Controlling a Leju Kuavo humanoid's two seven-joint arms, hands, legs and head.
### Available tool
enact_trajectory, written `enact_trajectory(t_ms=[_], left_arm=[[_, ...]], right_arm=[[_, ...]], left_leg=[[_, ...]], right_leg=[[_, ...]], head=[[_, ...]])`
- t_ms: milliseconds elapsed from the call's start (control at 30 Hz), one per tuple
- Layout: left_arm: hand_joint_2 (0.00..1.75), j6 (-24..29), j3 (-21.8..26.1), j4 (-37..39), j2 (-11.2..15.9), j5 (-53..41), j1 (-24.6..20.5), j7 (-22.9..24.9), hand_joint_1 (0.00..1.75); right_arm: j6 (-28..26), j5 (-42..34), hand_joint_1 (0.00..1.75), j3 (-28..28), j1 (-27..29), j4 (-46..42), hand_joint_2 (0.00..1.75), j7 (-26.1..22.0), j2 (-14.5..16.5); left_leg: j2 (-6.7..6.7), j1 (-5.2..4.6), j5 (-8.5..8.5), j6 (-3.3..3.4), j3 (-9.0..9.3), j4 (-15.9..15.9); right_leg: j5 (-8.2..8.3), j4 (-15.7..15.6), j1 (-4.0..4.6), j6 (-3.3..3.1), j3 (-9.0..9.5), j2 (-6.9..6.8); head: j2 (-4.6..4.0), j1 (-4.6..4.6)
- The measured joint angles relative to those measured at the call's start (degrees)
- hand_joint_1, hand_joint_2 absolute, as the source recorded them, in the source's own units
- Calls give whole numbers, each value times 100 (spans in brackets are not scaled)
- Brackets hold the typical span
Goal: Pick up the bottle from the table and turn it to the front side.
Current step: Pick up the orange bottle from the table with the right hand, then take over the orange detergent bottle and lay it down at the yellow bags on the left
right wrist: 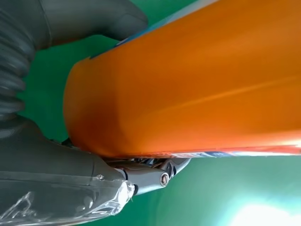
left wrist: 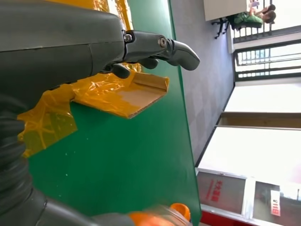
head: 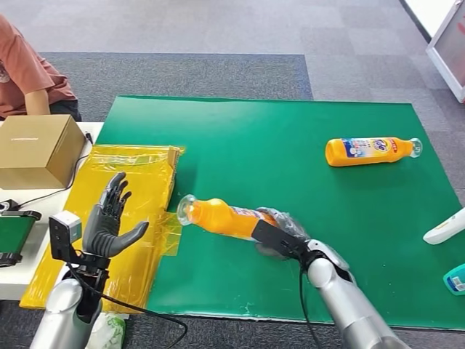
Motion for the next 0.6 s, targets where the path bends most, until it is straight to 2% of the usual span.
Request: enact_trajectory(t_ms=[133,367,433,600], left_arm=[[175,62,-1,3,68,65,25,-112,0],[175,175,-40,19,156,127,26,-197,0],[175,207,-78,19,170,145,22,-212,0],[175,48,-347,29,156,307,-108,-34,0]], right_arm=[[411,-1601,175,-358,443,-557,175,-384,8],[420,-2846,175,-624,804,-1352,175,-580,7],[221,-2910,175,-627,894,-1611,175,-601,5],[-408,-2321,175,-476,978,-1989,175,-549,17]], left_leg=[[-4,0,0,0,-19,0],[-3,0,0,0,-32,0],[-2,0,-1,0,-33,0],[-3,0,0,-1,-36,0]], right_leg=[[0,1,1,0,-18,-1],[0,0,0,0,-32,-1],[0,0,0,0,-35,-1],[0,0,0,-1,-38,-1]], head=[[0,-2],[-1,-1],[0,-2],[0,-2]])
